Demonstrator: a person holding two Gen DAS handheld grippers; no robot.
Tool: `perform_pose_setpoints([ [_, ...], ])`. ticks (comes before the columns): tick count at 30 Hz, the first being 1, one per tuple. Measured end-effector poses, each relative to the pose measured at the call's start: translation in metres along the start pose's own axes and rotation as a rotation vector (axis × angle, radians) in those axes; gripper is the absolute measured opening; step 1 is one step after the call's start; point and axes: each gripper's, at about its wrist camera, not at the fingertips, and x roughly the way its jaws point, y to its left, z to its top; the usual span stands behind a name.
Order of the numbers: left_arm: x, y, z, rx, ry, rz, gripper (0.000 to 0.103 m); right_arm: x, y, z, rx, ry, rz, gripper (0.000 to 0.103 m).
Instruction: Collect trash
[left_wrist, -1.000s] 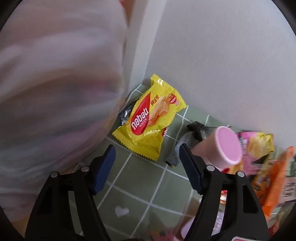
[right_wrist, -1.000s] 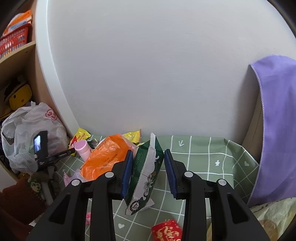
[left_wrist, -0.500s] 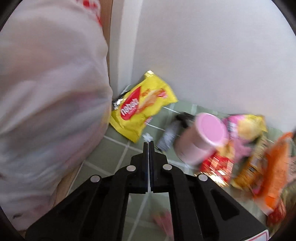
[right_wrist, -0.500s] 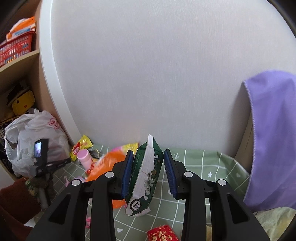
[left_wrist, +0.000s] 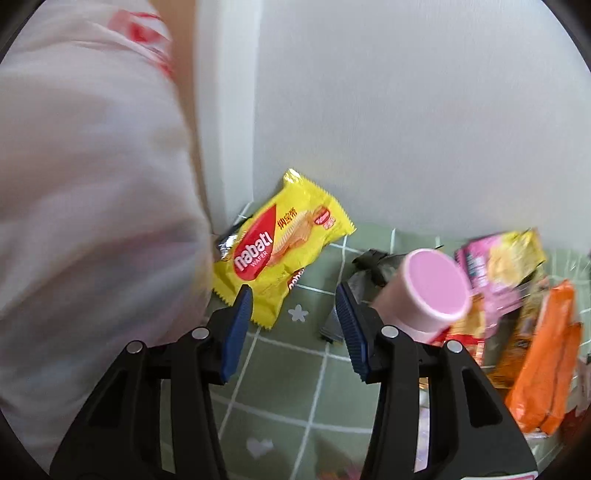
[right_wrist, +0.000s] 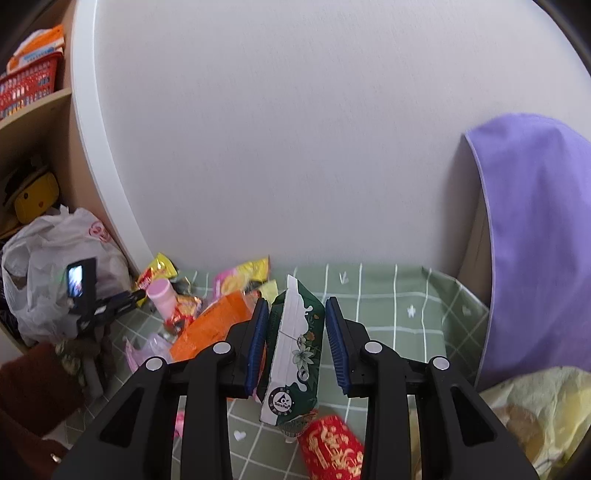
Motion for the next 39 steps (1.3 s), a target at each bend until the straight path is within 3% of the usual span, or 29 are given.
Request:
perform_pose_setpoints([
  [5,0.033,-0.018,0.013,0.144,0.062,0.014,0.041,-0.001,-0.012,-0.006,0.047,0.005,0.002,0.031],
  [9,0.053,-0.022,0.026,0.172,0.092,0.026,0.035,0.001,-0.014,-0.006,0.059,0.001,0.002,0.031],
  [12,0.061,-0.02,0.035,0.166,0.107,0.035,0.013,0.006,-0.016,-0.009,0.06,0.017,-0.011,0.03],
  [18,0.024,-0.015,0.039,0.096,0.092,-0.095,0.006,0.007,-0.02,-0.012,0.077,0.024,-0.016,0.024],
  [22,-0.026,-0.025,0.031,0.094,0.051,-0.19,0.005,0.007,-0.022,-0.012,0.076,0.026,-0.019,0.024],
  [26,-0.066,-0.042,0.007,0.074,0.096,-0.354,0.005,0.01,-0.022,-0.022,0.092,0.05,-0.009,0.024],
  [30,-0.092,-0.08,-0.024,0.172,0.141,-0.469,0.006,0.01,-0.02,-0.038,0.119,0.089,-0.007,0.024],
  [32,-0.096,-0.096,-0.041,0.208,0.16,-0.499,0.006,0.011,-0.022,-0.05,0.134,0.121,0.0,0.027],
  [35,-0.087,-0.112,-0.05,0.223,0.195,-0.497,0.006,0.019,-0.027,-0.069,0.156,0.204,-0.029,0.046],
  [39,-0.088,-0.109,-0.049,0.209,0.206,-0.521,0.024,0.015,-0.024,-0.089,0.147,0.255,0.012,0.047],
])
